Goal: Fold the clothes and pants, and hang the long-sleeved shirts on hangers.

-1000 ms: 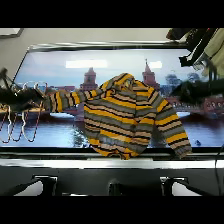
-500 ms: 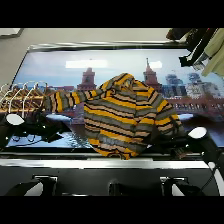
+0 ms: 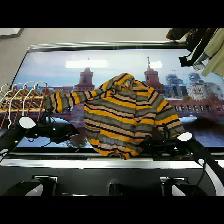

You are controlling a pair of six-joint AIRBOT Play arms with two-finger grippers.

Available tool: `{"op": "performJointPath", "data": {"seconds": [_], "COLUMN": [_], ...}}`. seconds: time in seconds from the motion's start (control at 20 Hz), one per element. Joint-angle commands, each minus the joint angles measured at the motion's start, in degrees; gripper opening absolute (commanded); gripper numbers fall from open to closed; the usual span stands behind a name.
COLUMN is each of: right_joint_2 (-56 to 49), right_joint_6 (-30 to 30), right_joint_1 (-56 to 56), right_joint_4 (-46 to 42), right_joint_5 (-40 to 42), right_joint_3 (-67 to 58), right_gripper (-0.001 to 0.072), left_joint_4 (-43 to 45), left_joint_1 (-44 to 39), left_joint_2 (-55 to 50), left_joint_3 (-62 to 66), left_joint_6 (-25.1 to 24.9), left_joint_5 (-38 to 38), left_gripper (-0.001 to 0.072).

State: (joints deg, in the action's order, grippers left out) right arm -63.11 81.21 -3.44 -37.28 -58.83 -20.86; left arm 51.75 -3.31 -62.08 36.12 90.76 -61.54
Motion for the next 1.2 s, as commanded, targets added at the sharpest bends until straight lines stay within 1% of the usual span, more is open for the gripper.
{"op": "performJointPath", "data": {"seconds": [0.0, 0.05, 0.3, 0.45, 0.6, 0.65, 0.7, 0.75, 0.85, 0.95, 1.05, 1.15], "right_joint_2": [-1.18, -0.26, 6.29, 8.61, 9.42, 9.51, 9.55, 9.55, 9.55, 9.55, 9.53, 9.53], "right_joint_6": [-1.53, -1.42, 2.82, 3.04, 2.97, 2.97, 2.99, 2.99, 1.4, 1.31, 4.24, 9.01], "right_joint_1": [0.15, 0.15, 0.17, 0.17, 0.17, 0.17, 0.17, 0.17, 0.02, 0.0, 0.0, 0.0], "right_joint_4": [2.47, 2.51, 2.14, 2.1, 2.1, 2.1, 2.19, 2.91, 5.09, 3.76, -0.26, -6.47], "right_joint_5": [1.68, 1.18, -0.35, -2.27, -4.11, -4.48, -4.57, -4.59, -6.03, -7.5, -7.67, -7.61], "right_joint_3": [0.04, 0.04, 0.04, 0.04, 0.04, 0.04, 0.04, 0.04, -1.49, -8.41, -20.24, -34.29], "right_gripper": [0.0105, 0.0054, 0.0051, 0.0051, 0.0053, 0.0054, 0.0054, 0.0054, 0.0053, 0.0029, 0.0028, 0.0028], "left_joint_4": [-2.32, -3.19, -7.52, -10.75, -11.3, -11.52, -11.82, -11.93, -11.91, -10.97, -7.43, -4.33], "left_joint_1": [-3.17, -4.26, -10.36, -13.25, -15.82, -16.52, -16.98, -17.2, -16.44, -13.16, -8.09, -3.19], "left_joint_2": [-2.19, -3.43, -7.89, -9.68, -10.91, -11.43, -11.85, -11.89, -11.54, -10.54, -8.79, -6.64], "left_joint_3": [-0.07, -0.07, -0.04, -0.04, -0.04, -0.04, -0.04, 0.04, 1.81, 7.65, 17.57, 29.46], "left_joint_6": [0.7, 0.68, 0.66, 0.5, 0.96, 0.98, 0.94, 0.24, -0.74, -2.82, -2.93, -2.73], "left_joint_5": [1.84, 2.56, 8.68, 12.02, 15.04, 15.65, 15.98, 16.0, 15.58, 12.46, 7.17, 2.14], "left_gripper": [0.0704, 0.0704, 0.0704, 0.0704, 0.0693, 0.0594, 0.0387, 0.0028, 0.0027, 0.0026, 0.0026, 0.0026]}}
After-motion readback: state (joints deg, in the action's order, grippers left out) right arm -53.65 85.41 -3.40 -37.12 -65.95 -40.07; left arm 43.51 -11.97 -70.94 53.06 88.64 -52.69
